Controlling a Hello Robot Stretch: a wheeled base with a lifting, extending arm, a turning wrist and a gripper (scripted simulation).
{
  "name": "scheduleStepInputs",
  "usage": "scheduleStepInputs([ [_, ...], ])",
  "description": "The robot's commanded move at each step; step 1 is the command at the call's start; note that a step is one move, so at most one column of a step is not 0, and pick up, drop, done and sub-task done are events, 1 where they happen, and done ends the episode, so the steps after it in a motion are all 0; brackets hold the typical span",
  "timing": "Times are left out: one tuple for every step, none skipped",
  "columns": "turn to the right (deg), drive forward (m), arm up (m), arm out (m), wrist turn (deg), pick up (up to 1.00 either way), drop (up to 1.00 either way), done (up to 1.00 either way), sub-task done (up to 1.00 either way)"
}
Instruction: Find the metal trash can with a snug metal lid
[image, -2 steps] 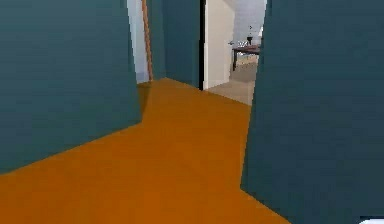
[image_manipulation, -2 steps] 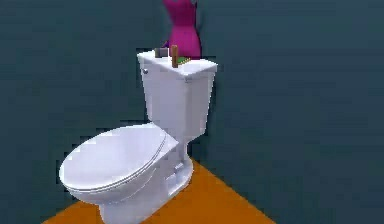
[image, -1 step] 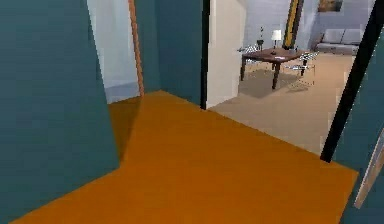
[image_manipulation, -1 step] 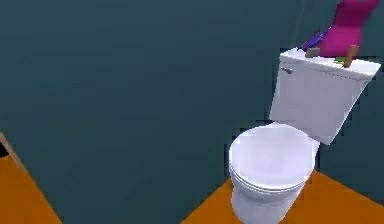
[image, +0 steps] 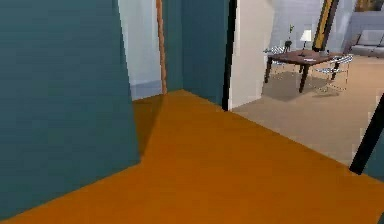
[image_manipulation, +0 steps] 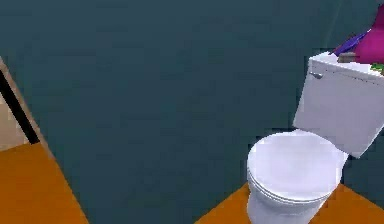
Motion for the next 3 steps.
scheduleStepInputs([
  [0.0,0.65,0.00,0.00,0.0,0.00,0.00,0.00,0.00],
  [39.0,0.00,0.00,0.00,0.0,0.00,0.00,0.00,0.00],
  [0.0,1.00,0.00,0.00,0.0,0.00,0.00,0.00,0.00],
])
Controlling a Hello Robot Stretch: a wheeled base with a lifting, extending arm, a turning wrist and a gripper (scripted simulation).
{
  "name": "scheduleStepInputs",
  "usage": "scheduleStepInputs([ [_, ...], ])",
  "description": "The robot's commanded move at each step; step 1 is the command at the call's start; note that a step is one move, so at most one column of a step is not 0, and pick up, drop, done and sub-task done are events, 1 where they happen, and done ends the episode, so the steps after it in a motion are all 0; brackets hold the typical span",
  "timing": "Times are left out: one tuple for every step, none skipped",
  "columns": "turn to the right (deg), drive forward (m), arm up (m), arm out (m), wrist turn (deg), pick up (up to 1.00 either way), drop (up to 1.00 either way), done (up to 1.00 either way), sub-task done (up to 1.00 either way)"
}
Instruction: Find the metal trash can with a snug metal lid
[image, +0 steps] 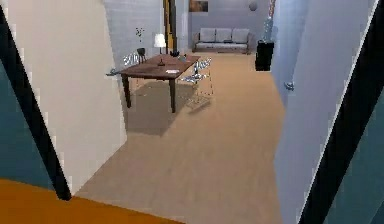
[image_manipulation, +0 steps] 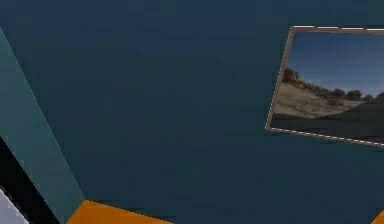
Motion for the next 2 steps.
scheduleStepInputs([
  [6.0,0.00,0.00,0.00,0.0,0.00,0.00,0.00,0.00],
  [0.0,0.70,0.00,0.00,0.0,0.00,0.00,0.00,0.00],
])
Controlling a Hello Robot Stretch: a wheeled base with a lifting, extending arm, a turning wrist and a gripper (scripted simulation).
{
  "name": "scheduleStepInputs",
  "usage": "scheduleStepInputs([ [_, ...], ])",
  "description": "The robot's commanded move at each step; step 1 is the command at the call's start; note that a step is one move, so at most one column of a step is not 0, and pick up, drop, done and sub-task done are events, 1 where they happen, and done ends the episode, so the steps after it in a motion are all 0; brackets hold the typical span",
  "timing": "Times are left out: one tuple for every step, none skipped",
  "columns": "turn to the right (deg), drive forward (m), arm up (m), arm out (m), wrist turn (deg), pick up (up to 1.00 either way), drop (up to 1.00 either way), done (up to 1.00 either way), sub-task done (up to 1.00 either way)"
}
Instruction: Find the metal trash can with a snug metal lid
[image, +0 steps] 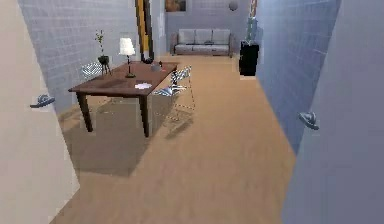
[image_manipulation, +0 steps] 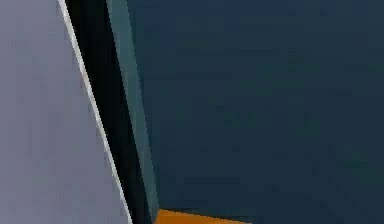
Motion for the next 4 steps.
scheduleStepInputs([
  [0.0,0.85,0.00,0.00,0.0,0.00,0.00,0.00,0.00],
  [6.0,0.00,0.00,0.00,0.0,0.00,0.00,0.00,0.00],
  [0.0,0.65,0.00,0.00,0.0,0.00,0.00,0.00,0.00],
  [15.0,0.00,0.00,0.00,0.0,0.00,0.00,0.00,0.00],
])
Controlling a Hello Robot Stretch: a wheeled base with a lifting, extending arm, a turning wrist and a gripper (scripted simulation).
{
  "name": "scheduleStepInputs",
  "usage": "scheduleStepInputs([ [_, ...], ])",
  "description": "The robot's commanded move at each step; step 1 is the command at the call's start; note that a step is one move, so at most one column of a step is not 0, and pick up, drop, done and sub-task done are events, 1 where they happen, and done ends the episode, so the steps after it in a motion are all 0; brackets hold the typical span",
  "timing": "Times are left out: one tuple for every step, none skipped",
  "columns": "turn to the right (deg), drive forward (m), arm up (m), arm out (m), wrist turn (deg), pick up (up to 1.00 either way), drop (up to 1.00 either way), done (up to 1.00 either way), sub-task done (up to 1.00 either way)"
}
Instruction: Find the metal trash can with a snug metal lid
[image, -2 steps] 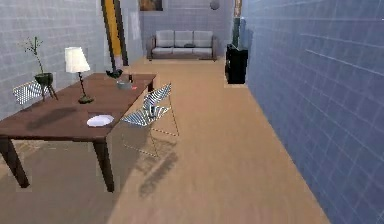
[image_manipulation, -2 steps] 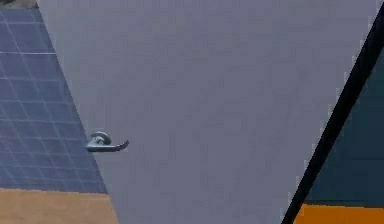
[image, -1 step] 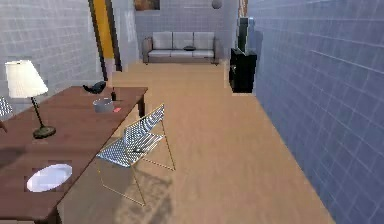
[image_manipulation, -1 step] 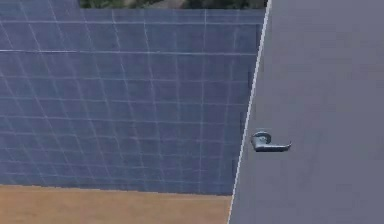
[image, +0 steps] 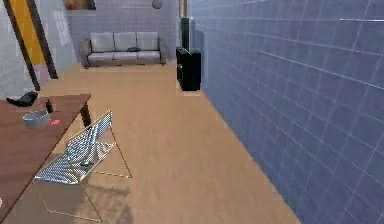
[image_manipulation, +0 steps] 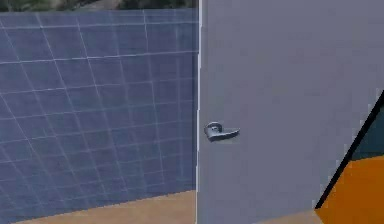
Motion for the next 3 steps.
scheduleStepInputs([
  [0.0,1.00,0.00,0.00,0.0,0.00,0.00,0.00,0.00],
  [6.0,0.00,0.00,0.00,0.0,0.00,0.00,0.00,0.00],
  [0.0,0.40,0.00,0.00,0.0,0.00,0.00,0.00,0.00],
])
